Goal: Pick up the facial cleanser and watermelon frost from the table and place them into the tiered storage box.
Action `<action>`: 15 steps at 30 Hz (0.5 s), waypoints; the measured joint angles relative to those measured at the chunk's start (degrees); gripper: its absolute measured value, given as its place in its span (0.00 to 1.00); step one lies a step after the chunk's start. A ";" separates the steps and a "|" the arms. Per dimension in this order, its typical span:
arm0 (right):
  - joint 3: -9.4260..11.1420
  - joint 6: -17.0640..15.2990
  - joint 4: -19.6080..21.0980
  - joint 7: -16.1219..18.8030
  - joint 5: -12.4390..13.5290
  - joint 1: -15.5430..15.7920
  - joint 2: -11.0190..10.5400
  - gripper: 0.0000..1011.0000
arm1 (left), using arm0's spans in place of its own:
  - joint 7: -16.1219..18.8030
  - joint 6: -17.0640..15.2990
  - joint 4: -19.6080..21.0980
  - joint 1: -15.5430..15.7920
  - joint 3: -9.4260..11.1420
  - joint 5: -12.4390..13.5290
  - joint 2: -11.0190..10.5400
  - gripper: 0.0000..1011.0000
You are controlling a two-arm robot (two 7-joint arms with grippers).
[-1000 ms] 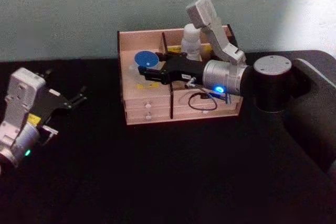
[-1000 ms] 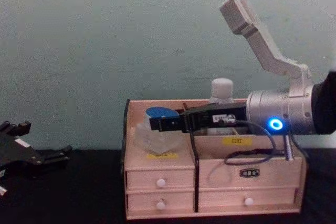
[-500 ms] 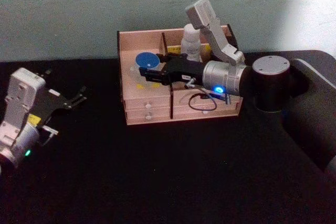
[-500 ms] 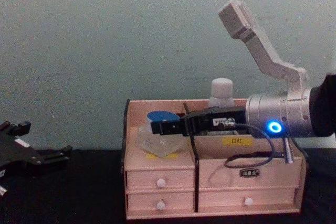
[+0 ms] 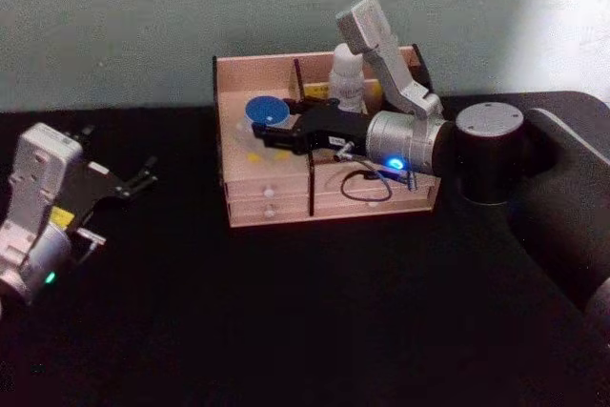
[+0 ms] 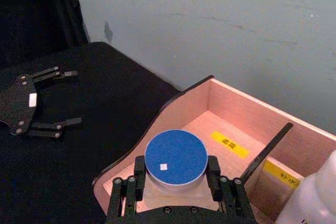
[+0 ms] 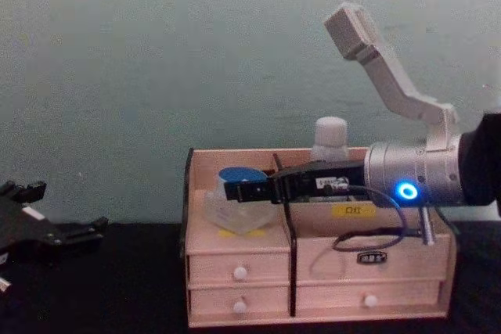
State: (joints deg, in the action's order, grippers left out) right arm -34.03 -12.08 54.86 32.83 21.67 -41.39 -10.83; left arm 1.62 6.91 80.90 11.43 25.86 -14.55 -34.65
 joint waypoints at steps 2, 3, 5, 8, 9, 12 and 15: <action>0.00 0.00 0.00 0.00 -0.01 0.01 -0.01 0.70 | 0.00 0.00 0.00 0.00 0.00 0.00 0.00 0.99; 0.00 0.00 0.00 -0.01 0.00 0.01 -0.01 0.70 | 0.00 0.00 0.00 0.00 0.00 0.00 0.00 0.99; -0.01 0.01 0.00 -0.02 -0.01 0.02 -0.01 0.70 | 0.00 0.00 0.00 0.00 0.00 0.00 0.00 0.99; -0.03 0.02 0.00 -0.02 -0.01 0.03 -0.02 0.70 | 0.00 0.00 0.00 0.00 0.00 0.00 0.00 0.99; -0.03 0.02 0.00 -0.02 -0.01 0.03 -0.02 0.70 | 0.00 0.00 0.00 0.00 0.00 0.00 0.00 0.99; -0.05 0.03 0.00 -0.02 -0.01 0.05 -0.03 0.70 | 0.00 0.00 0.00 0.00 0.00 0.00 0.00 0.99; -0.07 0.02 0.01 -0.02 -0.02 0.06 -0.04 0.72 | 0.00 0.00 0.00 0.00 0.00 0.00 0.00 0.99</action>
State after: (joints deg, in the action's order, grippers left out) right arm -34.10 -12.06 54.88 32.80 21.65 -41.33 -10.87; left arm 1.62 6.91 80.90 11.43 25.86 -14.55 -34.65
